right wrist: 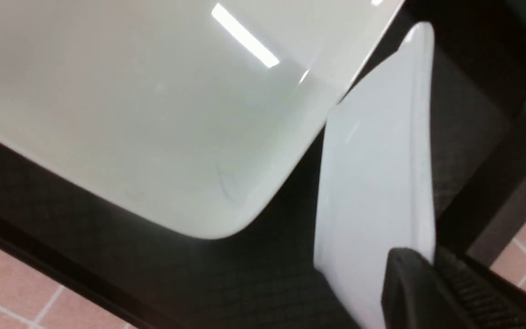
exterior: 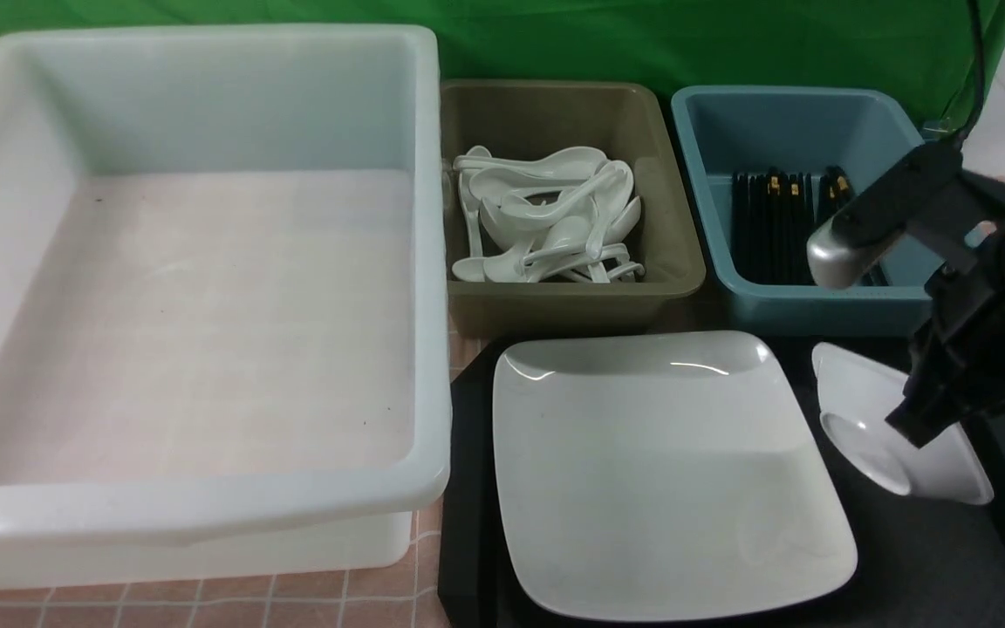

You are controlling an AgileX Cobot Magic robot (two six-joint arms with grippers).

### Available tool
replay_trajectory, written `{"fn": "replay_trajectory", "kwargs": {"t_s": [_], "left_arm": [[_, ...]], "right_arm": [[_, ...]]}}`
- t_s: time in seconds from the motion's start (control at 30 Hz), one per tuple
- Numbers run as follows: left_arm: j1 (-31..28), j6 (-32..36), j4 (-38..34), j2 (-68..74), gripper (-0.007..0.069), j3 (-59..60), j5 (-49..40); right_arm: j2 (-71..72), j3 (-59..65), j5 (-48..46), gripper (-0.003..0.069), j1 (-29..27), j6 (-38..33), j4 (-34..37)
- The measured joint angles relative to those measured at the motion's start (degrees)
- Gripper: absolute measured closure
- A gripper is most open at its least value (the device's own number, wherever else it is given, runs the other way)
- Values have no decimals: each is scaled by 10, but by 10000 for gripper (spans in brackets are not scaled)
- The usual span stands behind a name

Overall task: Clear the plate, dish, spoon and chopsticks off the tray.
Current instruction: Use the right arm to put the small plate into the large storage box on the left

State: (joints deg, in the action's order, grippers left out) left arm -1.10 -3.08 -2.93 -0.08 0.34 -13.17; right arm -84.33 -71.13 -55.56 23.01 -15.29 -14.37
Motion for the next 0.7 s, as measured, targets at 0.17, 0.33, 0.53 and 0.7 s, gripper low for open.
{"fn": "replay_trajectory", "kwargs": {"t_s": [0.17,0.33,0.53,0.7], "left_arm": [[0,1,0,0,620,0,0],[0,1,0,0,620,0,0],[0,1,0,0,620,0,0],[0,1,0,0,620,0,0]], "right_arm": [[16,-30,-23,577,0,-1,2],[25,-98,-53,580,0,-13,35],[23,-243,-48,580,45,-48,100],[-25,-328,13,580,136,-100,158]]}}
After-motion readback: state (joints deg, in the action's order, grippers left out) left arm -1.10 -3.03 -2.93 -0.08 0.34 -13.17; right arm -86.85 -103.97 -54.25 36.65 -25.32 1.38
